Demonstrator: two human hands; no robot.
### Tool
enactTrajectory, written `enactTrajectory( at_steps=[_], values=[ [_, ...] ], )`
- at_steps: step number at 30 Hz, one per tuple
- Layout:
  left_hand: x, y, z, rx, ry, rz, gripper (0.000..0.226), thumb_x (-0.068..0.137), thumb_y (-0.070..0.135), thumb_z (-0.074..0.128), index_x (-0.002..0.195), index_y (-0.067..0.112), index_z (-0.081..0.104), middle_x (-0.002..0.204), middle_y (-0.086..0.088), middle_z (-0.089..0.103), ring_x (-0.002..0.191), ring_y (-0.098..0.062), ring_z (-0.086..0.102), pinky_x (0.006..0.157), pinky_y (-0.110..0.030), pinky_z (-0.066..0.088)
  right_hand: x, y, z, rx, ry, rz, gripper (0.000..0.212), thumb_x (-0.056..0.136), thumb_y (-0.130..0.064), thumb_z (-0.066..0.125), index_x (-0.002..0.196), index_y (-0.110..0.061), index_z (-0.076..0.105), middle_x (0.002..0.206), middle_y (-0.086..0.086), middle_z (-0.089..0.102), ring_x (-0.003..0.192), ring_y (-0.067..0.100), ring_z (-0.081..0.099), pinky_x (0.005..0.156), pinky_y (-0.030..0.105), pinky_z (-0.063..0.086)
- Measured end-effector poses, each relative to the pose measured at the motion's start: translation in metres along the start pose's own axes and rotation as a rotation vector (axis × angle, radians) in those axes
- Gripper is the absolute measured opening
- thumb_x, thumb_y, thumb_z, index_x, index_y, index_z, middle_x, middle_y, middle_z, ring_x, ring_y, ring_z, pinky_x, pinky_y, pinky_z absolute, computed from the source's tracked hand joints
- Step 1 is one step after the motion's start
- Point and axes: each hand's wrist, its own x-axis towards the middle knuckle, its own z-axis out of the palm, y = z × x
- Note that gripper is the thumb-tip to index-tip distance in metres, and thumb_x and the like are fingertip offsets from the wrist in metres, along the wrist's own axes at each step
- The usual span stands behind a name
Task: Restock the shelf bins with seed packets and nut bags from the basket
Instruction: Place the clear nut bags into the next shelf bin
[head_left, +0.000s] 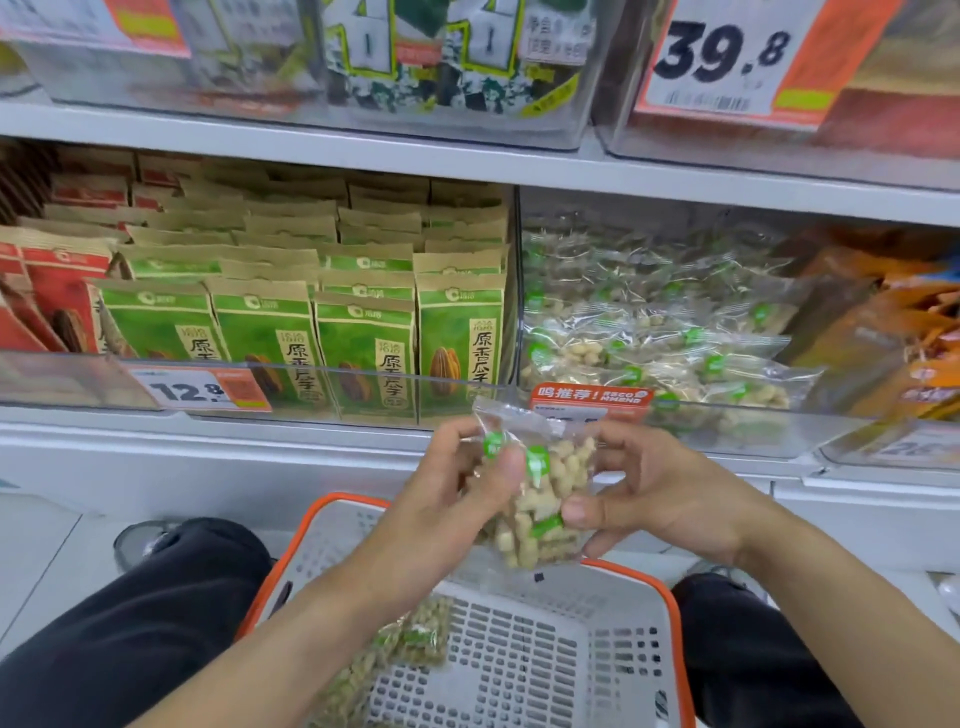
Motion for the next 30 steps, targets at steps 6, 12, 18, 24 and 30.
enactTrajectory(
  at_steps=[6, 12, 18, 24, 30],
  values=[
    [0.02, -0.011, 0.004, 0.361, 0.015, 0.094, 0.079, 0.067, 0.049, 0.086, 0.124, 0.049, 0.033, 0.114, 0.026, 0.062, 0.103, 0.0, 0.065, 0.089, -0.031, 0.056, -0.001, 0.005, 0.004, -0.017, 0.091, -0.049, 0.055, 0.064, -0.012, 0.086, 0.112, -0.01, 0.06, 0.112, 0.017, 0.067, 0.083, 0.035, 0.073, 0.073, 0.047, 0.062],
    [0.033, -0.017, 0.021, 0.653, -0.081, 0.288, 0.088, 0.062, 0.046, 0.09, 0.134, 0.051, 0.039, 0.124, 0.02, 0.058, 0.115, 0.0, 0.057, 0.095, -0.031, 0.05, -0.034, -0.016, -0.037, -0.842, 0.078, -0.124, 0.101, 0.051, -0.059, 0.093, 0.137, -0.05, 0.041, 0.132, -0.035, 0.049, 0.119, -0.01, 0.05, 0.097, 0.019, 0.047],
    [0.043, -0.018, 0.043, 0.646, -0.191, 0.393, 0.089, 0.059, 0.042, 0.092, 0.131, 0.057, 0.042, 0.129, 0.031, 0.051, 0.119, 0.005, 0.054, 0.097, -0.021, 0.047, -0.047, -0.009, -0.03, -0.808, 0.049, -0.21, 0.118, 0.045, -0.056, 0.096, 0.142, -0.055, 0.029, 0.136, -0.037, 0.045, 0.126, -0.012, 0.043, 0.105, 0.016, 0.04],
    [0.056, -0.018, 0.05, 0.564, -0.259, 0.313, 0.11, 0.037, 0.037, 0.1, 0.126, 0.062, 0.039, 0.128, 0.03, 0.047, 0.116, -0.002, 0.055, 0.098, -0.025, 0.047, -0.06, 0.002, -0.041, -0.783, 0.18, -0.158, 0.103, 0.047, -0.057, 0.095, 0.136, -0.047, 0.044, 0.112, -0.03, 0.06, 0.109, -0.011, 0.053, 0.092, 0.011, 0.046],
    [0.056, -0.005, 0.066, 0.443, -0.184, 0.353, 0.053, 0.082, 0.064, 0.062, 0.128, 0.042, 0.047, 0.126, 0.017, 0.058, 0.125, -0.009, 0.054, 0.101, -0.025, 0.045, -0.083, 0.009, -0.074, -0.808, 0.353, -0.318, 0.068, 0.055, -0.058, 0.091, 0.115, -0.047, 0.061, 0.1, -0.038, 0.063, 0.099, -0.012, 0.059, 0.082, 0.015, 0.049]
  ],
)
